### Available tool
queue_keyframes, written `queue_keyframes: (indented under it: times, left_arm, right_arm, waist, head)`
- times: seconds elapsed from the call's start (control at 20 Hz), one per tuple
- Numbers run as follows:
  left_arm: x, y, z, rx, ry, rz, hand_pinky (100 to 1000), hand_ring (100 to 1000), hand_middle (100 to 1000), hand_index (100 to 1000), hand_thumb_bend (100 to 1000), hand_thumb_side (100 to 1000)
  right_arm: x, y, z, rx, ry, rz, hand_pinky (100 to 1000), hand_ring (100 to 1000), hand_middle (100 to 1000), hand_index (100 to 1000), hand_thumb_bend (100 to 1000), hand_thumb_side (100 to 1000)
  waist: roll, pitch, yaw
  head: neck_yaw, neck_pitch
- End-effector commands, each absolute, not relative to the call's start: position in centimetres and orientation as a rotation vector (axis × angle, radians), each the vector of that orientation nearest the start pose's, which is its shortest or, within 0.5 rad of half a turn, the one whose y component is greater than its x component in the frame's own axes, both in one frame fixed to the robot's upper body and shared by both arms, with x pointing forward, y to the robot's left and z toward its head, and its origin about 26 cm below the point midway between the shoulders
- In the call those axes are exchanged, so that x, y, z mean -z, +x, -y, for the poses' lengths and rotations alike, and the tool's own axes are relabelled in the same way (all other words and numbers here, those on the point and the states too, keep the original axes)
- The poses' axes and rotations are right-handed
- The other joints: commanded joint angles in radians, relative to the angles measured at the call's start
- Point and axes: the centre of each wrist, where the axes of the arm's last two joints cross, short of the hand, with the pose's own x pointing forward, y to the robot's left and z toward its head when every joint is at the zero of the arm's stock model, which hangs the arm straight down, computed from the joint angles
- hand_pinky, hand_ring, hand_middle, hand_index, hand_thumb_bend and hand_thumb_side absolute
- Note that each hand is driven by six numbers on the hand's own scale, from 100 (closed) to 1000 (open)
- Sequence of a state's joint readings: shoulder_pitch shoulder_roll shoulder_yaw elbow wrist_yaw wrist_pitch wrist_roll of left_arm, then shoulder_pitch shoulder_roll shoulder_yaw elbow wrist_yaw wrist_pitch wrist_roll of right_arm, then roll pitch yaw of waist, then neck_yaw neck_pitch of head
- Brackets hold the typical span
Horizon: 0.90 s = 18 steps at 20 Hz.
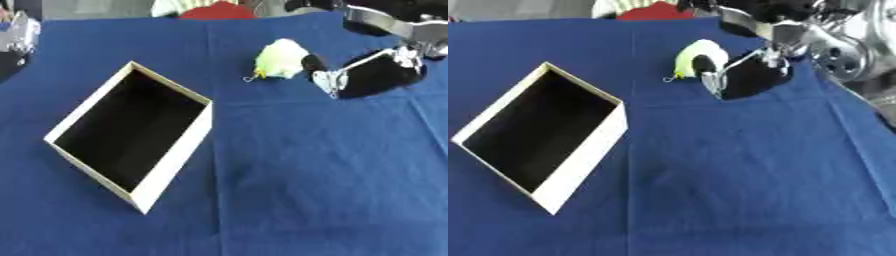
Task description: Pick up objects on the table and place them in the box.
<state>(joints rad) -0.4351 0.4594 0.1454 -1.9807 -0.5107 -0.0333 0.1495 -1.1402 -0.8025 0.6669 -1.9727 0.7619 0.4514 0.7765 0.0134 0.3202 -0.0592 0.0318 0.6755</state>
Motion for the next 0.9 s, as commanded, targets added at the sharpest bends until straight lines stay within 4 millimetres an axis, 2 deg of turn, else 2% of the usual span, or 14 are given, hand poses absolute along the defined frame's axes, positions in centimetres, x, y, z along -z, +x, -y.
queue_keyframes:
  times: [0.05,0.5,0.9]
  left_arm:
    - [-27.2,30.1,-30.2,-0.635,-1.454,-3.221,509,649,621,780,328,539]
    - [-27.0,30.2,-30.2,-0.634,-1.439,-3.238,508,648,620,780,317,540]
    - [-26.9,30.3,-30.2,-0.636,-1.433,-3.247,508,648,620,780,307,540]
  right_arm:
    - [-35.5,28.9,12.9,2.664,1.753,-2.015,969,946,894,958,100,406]
    - [-33.8,33.6,12.1,2.728,1.819,-1.926,981,986,897,961,100,526]
    - [-32.1,37.6,13.5,2.756,1.821,-1.835,993,1000,918,967,147,672]
  waist:
    - [0.002,-0.016,0.003]
    - [0.006,-0.007,0.009]
    - [0.01,-0.005,0.011]
  head:
    - [-0.004,-0.007]
    - [-0.013,-0.013]
    - [-0.018,-0.015]
